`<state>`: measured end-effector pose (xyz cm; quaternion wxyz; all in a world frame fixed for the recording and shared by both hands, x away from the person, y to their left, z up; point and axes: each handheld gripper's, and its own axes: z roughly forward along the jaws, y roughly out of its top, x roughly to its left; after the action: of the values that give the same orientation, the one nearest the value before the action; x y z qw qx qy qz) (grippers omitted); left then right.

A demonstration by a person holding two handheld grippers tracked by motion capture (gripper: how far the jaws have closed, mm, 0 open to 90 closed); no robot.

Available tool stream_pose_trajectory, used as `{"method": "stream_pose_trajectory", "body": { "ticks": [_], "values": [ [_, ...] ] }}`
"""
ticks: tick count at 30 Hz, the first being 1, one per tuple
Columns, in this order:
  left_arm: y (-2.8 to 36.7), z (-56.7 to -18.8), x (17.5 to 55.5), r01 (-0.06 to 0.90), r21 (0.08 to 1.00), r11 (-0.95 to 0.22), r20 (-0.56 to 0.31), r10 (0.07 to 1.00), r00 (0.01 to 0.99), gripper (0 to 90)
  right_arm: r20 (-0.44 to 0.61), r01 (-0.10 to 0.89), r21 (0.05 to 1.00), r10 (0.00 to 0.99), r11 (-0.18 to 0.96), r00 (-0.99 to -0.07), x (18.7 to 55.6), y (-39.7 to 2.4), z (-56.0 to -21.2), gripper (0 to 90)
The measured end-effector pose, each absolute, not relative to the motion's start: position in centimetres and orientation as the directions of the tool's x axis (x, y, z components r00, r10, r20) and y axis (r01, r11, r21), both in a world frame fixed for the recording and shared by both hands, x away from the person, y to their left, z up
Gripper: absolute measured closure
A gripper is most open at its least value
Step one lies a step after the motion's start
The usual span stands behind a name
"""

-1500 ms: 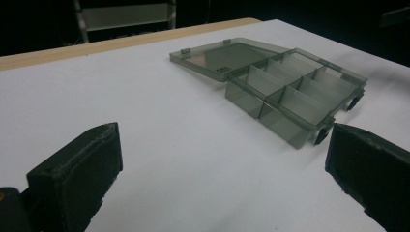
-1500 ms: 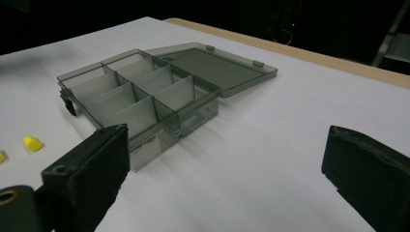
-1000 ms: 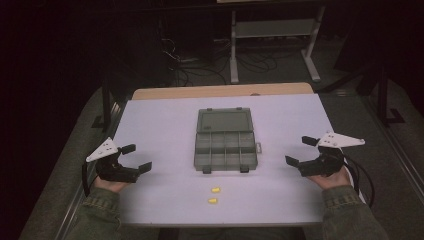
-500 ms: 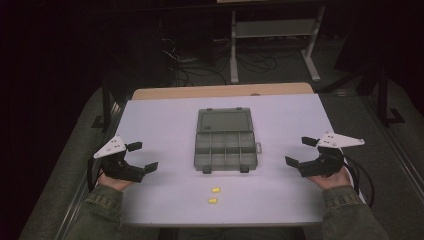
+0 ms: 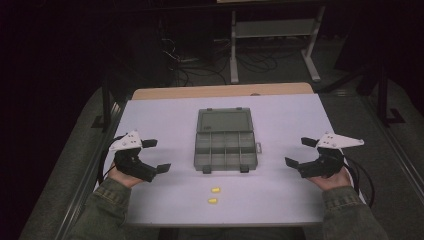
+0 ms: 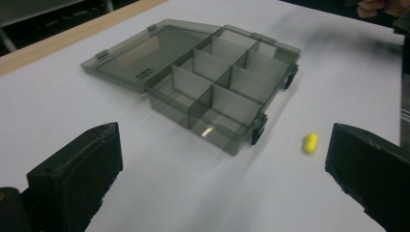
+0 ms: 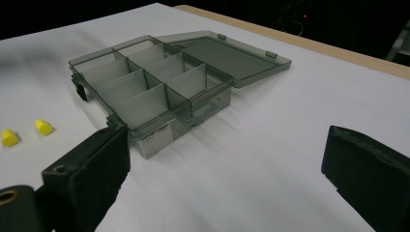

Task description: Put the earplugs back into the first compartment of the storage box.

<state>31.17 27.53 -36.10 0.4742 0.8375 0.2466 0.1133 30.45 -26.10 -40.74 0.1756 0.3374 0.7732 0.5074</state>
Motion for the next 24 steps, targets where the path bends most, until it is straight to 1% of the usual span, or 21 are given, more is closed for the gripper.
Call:
{"method": "stream_pose_trajectory", "body": {
  "ticks": [10,24],
  "values": [
    [23.6,-35.5,31.6,0.253,0.807,-0.533,-0.002,0.426,0.905,0.0,0.068,0.341,0.903,0.698,0.26,-0.713,30.3,-26.1,-40.7,2.6],
    [20.0,-36.2,31.9,0.22,0.763,-0.608,-0.001,0.339,0.941,0.0,0.062,0.339,0.9,0.69,0.274,-0.721,30.3,-25.9,-40.7,2.6]
  ]
}}
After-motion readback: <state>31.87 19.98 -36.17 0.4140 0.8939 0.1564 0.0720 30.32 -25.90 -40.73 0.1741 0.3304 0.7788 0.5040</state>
